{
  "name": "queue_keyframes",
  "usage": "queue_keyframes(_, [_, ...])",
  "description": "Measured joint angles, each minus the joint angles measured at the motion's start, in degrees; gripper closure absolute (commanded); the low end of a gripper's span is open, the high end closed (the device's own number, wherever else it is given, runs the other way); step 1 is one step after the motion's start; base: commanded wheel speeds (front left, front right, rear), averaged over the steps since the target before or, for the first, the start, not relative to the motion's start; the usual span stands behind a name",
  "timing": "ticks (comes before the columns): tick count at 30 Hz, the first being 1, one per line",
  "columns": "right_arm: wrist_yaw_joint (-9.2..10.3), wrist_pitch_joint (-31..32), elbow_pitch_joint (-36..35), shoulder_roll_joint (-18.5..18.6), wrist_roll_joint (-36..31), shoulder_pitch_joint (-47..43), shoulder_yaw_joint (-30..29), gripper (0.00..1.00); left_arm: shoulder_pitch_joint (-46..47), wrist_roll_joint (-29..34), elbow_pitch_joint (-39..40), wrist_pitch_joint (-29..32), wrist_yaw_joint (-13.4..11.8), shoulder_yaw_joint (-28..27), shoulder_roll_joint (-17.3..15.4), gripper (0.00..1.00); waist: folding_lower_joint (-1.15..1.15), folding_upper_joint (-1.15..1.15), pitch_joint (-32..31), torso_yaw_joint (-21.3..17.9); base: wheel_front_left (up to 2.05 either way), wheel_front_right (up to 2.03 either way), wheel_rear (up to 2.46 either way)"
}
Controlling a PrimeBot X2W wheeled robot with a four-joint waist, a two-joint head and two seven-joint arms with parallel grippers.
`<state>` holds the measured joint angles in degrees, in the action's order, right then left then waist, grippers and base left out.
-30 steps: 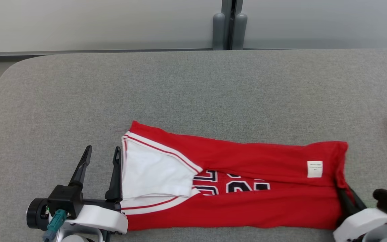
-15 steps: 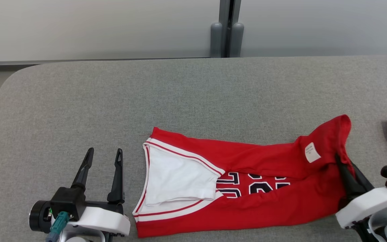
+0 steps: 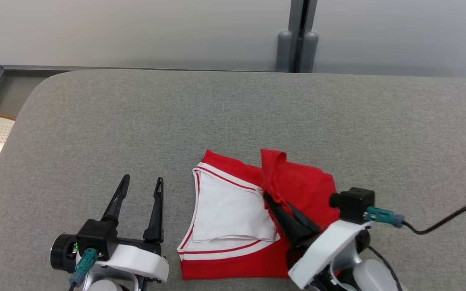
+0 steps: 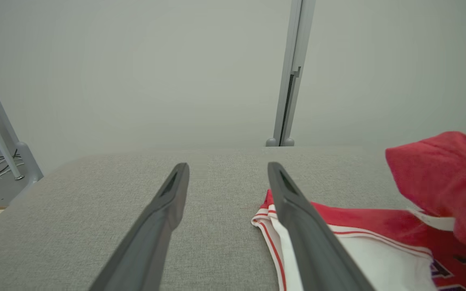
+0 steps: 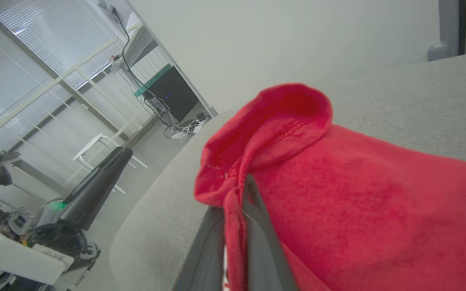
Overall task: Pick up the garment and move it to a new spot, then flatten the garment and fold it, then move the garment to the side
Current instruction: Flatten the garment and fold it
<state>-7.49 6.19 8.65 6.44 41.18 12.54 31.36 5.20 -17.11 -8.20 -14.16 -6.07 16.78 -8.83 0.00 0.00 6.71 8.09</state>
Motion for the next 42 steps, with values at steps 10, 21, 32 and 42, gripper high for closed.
queue_keyframes(10, [0.01, -6.2, 14.9, -3.1, 6.8, 10.9, 11.0, 1.0, 2.0, 0.3, -1.7, -0.2, 0.4, 1.4, 1.0, 0.0, 0.0, 0.0, 2.4, 3.3, 0.0, 0.0, 0.0])
queue_keyframes(21, [0.0, -15.1, 19.7, -3.4, 13.8, 19.7, 21.6, 0.0, 2.1, 0.4, -1.6, -0.5, -0.6, 0.5, 0.4, 0.0, 0.0, 0.0, 4.8, 2.1, 0.0, 0.0, 0.0])
queue_keyframes(32, [0.0, -21.1, 13.0, 4.1, 10.0, 23.2, 11.1, 0.0, 2.7, 0.3, -1.6, -0.6, -1.1, 0.2, 0.3, 0.0, 0.0, 0.0, 4.8, -0.5, 0.0, 0.0, 0.0])
queue_keyframes(42, [0.0, -21.2, 9.6, 11.4, -5.0, 7.0, -8.3, 0.0, 1.8, 0.1, -1.2, -0.7, -2.1, -0.7, -0.8, 0.0, 0.0, 0.0, 2.5, -3.9, 0.0, 0.0, 0.0])
